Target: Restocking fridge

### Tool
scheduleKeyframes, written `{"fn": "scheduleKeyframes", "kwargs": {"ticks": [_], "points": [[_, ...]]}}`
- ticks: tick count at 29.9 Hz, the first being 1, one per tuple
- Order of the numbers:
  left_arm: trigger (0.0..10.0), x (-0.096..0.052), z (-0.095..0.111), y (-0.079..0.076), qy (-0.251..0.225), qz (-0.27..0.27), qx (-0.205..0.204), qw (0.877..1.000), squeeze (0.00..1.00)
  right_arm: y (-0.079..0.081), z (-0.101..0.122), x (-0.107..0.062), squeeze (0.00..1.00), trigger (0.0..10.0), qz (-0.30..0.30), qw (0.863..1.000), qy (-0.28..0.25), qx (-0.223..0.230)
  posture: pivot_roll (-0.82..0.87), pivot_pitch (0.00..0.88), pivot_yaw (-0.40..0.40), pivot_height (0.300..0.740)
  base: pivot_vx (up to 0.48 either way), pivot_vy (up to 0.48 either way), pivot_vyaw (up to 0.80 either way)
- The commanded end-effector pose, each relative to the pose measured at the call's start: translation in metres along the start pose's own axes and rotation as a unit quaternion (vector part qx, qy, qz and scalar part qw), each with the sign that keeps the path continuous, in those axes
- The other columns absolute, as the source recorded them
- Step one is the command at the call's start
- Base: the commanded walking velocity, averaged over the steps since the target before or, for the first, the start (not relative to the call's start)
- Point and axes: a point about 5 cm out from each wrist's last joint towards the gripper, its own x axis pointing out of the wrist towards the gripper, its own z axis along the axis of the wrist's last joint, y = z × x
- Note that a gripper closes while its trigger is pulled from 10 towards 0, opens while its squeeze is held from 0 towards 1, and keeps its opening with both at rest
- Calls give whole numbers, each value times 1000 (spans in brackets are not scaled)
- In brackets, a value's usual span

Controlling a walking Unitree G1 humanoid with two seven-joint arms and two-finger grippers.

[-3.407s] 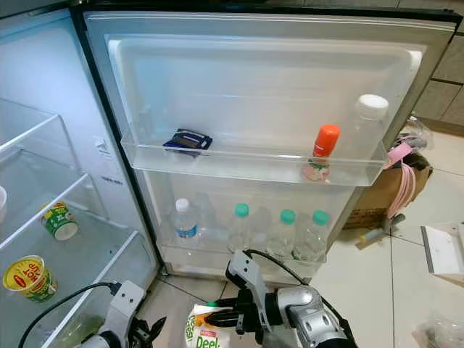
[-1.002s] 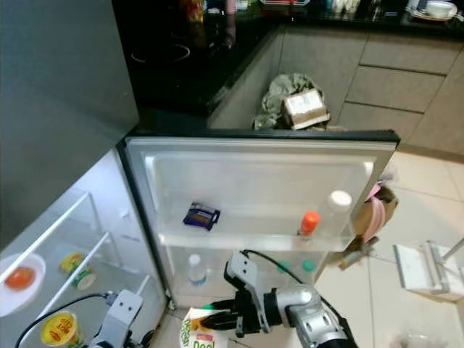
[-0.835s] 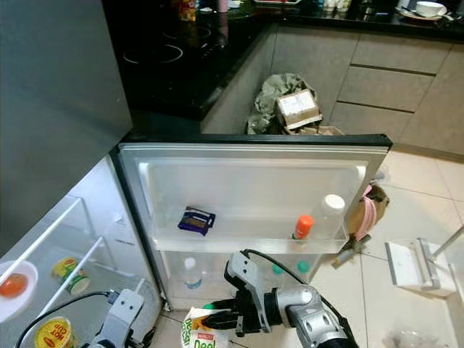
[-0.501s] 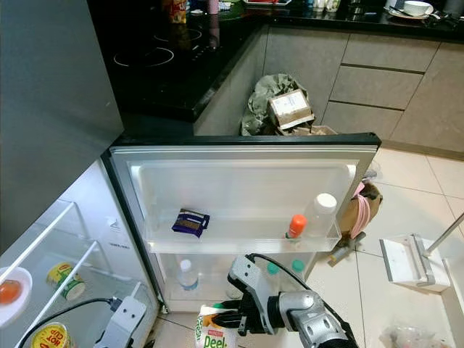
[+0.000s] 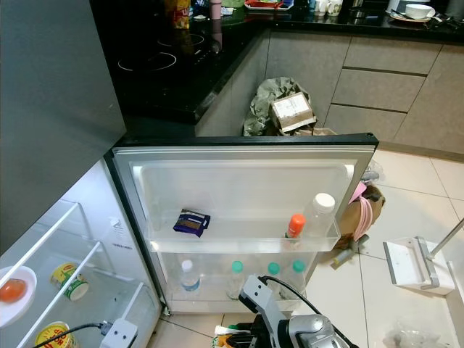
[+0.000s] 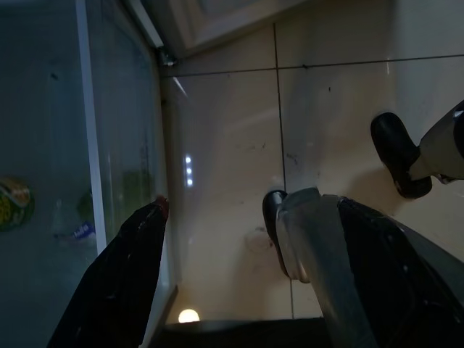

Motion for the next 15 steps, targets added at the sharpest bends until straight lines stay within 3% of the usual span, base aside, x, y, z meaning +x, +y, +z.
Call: {"fn": "scheduleKeyframes", "kwargs": {"ticks": [1,13,15], "points": [[10000,-1,-9,-4,17,-4,-11,1000,0,0,5,0,0,10000,6,1000,-18,-5,-93,0,-28,740,0,-435,0],[10000,-2,-11,-6,20,-6,-25,999,0,2,32,9,0,10000,31,996,-58,-64,-91,0,-31,740,0,-460,0],[10000,-1,-10,-5,19,-6,-23,1000,0,6,36,11,0,10000,46,994,-57,-82,-91,0,-31,740,0,-399,744]]}}
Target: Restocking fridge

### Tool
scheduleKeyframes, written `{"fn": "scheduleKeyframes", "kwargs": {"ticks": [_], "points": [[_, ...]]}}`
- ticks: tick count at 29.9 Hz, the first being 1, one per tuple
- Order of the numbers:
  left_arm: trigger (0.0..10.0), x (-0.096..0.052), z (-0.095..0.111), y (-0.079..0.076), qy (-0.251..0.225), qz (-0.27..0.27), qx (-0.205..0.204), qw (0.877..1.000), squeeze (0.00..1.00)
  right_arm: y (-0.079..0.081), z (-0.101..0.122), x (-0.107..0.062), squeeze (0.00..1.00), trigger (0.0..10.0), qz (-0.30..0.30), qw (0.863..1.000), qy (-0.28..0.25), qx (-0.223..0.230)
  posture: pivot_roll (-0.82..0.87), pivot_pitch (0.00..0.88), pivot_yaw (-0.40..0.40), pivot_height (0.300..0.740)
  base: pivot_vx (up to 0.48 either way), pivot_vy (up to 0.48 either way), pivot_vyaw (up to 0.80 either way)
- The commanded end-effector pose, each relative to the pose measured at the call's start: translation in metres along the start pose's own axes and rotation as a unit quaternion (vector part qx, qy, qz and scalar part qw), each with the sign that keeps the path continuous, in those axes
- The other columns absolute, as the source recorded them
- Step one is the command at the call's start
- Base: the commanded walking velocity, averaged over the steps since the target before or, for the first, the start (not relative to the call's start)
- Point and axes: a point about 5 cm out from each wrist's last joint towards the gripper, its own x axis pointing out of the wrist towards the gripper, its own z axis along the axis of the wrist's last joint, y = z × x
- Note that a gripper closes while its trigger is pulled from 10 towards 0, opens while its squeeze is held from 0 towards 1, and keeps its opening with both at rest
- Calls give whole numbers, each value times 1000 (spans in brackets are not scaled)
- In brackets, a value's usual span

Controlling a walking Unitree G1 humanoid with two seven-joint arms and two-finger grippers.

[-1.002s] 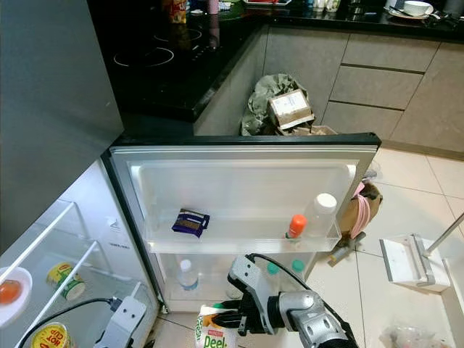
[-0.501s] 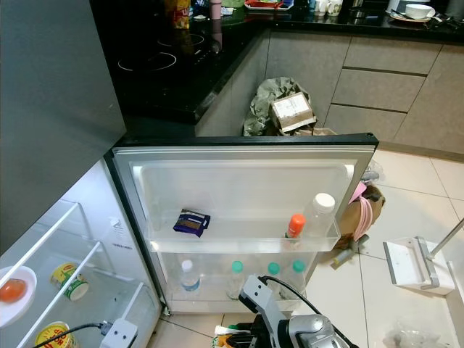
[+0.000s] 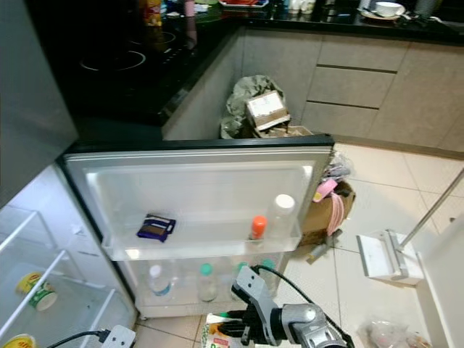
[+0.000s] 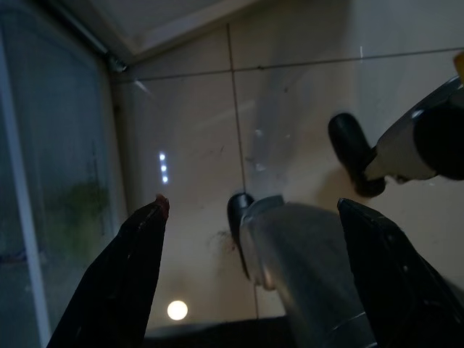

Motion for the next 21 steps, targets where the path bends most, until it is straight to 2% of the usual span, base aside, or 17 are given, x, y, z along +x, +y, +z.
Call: {"fn": "scheduleKeyframes", "kwargs": {"ticks": [1,12,21], "points": [[10000,-2,-7,-1,12,0,-10,1000,0,3,11,6,0,10000,25,999,-17,-24,-91,0,-31,740,0,-382,744],[10000,-1,-4,-1,7,-4,-6,1000,0,9,12,9,0,10000,58,997,-13,-40,-92,0,-29,740,0,-373,740],[10000,0,0,-2,-1,-3,-2,1000,0,13,14,9,0,10000,75,996,-16,-37,-92,0,-28,740,0,0,740]]}}
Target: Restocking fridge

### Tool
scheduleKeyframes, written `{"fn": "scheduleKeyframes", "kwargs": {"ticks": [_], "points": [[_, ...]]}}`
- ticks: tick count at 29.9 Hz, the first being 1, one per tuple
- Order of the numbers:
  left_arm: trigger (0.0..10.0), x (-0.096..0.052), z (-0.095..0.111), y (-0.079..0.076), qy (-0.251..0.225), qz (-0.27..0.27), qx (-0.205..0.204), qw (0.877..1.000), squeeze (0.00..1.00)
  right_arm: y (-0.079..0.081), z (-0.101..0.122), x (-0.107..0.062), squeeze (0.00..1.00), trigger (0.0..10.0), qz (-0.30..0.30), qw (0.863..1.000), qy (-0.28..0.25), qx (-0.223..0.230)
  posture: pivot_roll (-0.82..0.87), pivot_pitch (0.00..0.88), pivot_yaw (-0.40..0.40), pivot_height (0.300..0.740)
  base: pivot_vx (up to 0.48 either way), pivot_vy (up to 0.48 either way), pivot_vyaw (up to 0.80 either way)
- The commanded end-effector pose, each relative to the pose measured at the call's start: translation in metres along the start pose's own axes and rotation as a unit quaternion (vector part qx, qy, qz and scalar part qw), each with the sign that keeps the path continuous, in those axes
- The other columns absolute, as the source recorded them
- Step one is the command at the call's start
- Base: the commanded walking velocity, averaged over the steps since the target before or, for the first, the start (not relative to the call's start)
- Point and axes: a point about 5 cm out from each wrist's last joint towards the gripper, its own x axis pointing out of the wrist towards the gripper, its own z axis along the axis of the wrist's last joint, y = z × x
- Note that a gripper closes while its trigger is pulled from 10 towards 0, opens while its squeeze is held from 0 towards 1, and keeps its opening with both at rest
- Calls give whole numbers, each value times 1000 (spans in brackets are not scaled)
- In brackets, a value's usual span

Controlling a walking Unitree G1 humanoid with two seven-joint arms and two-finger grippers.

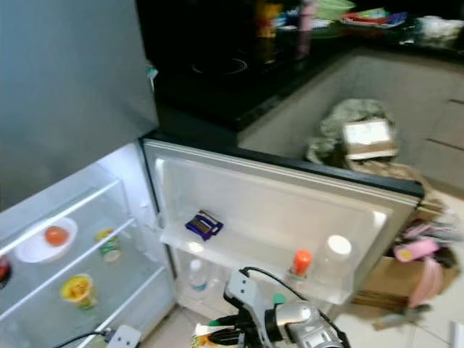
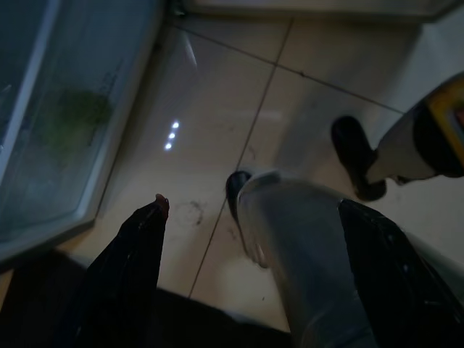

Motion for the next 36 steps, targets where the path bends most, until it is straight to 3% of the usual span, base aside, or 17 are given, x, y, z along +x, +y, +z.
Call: {"fn": "scheduleKeyframes", "kwargs": {"ticks": [1,5,28,36], "points": [[10000,-1,0,4,-1,7,2,1000,0,2,8,4,0,10000,12,1000,-17,-7,-92,0,-28,740,0,0,738],[10000,-1,1,4,-3,5,5,1000,0,2,9,5,0,10000,19,1000,-19,-5,-93,0,-27,740,0,0,691],[10000,-1,-1,-2,-3,-24,-3,1000,0,2,13,9,0,10000,12,1000,-20,12,-91,0,-27,740,0,0,0],[10000,-1,-4,-3,2,-21,-10,1000,0,2,14,9,0,10000,12,1000,-20,13,-90,0,-30,740,0,-396,0]]}}
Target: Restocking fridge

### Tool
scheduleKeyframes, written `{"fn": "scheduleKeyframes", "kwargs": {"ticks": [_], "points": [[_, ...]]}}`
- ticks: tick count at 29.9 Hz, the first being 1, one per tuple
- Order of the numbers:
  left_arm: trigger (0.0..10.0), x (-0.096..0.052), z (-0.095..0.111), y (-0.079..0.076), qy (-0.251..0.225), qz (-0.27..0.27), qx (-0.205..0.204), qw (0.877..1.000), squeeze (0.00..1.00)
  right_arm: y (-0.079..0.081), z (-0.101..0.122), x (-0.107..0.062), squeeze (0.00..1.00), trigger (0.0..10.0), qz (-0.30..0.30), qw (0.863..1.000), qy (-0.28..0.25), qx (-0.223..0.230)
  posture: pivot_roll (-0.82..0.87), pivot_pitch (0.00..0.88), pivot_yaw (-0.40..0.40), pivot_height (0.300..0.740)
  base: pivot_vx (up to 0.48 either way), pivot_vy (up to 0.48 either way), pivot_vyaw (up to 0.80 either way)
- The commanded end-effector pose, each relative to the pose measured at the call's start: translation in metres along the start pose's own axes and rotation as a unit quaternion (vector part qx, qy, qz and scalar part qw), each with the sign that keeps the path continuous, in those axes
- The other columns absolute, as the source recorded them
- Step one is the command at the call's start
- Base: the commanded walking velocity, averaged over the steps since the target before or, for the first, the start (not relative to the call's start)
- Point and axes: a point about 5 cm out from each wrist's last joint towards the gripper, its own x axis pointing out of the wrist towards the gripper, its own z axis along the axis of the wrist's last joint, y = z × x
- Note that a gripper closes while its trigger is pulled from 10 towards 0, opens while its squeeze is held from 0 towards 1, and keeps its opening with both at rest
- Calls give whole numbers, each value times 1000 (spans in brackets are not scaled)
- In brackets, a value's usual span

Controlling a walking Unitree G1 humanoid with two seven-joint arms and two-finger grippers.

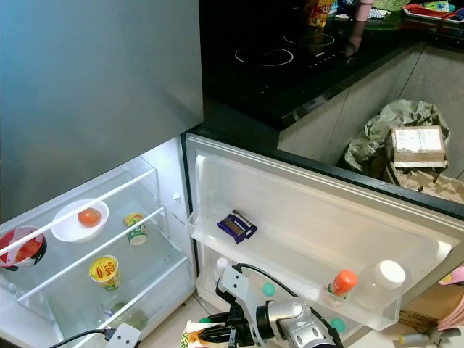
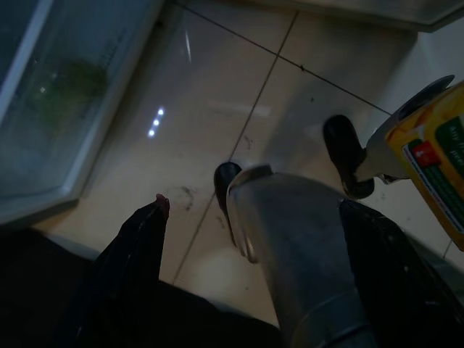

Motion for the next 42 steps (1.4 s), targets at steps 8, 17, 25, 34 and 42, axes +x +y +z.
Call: {"fn": "scheduleKeyframes", "kwargs": {"ticks": [8,17,25,34,42], "points": [[10000,1,-1,-1,1,13,-12,1000,0,-2,3,-3,0,10000,-17,1000,4,-24,-92,0,-29,740,0,0,0],[10000,1,-1,-2,2,12,-9,1000,0,3,13,4,0,10000,5,998,-16,-59,-92,0,-27,740,0,0,729],[10000,1,-2,-2,4,12,-8,1000,0,8,10,5,0,10000,24,998,-12,-55,-94,0,-26,740,0,0,800],[10000,1,-2,-3,4,11,-7,1000,0,10,13,7,0,10000,26,998,-20,-58,-92,0,-23,740,0,0,800],[10000,0,-5,-2,10,12,-3,1000,0,8,16,9,0,10000,15,998,-26,-62,-90,0,-24,740,0,0,800]]}}
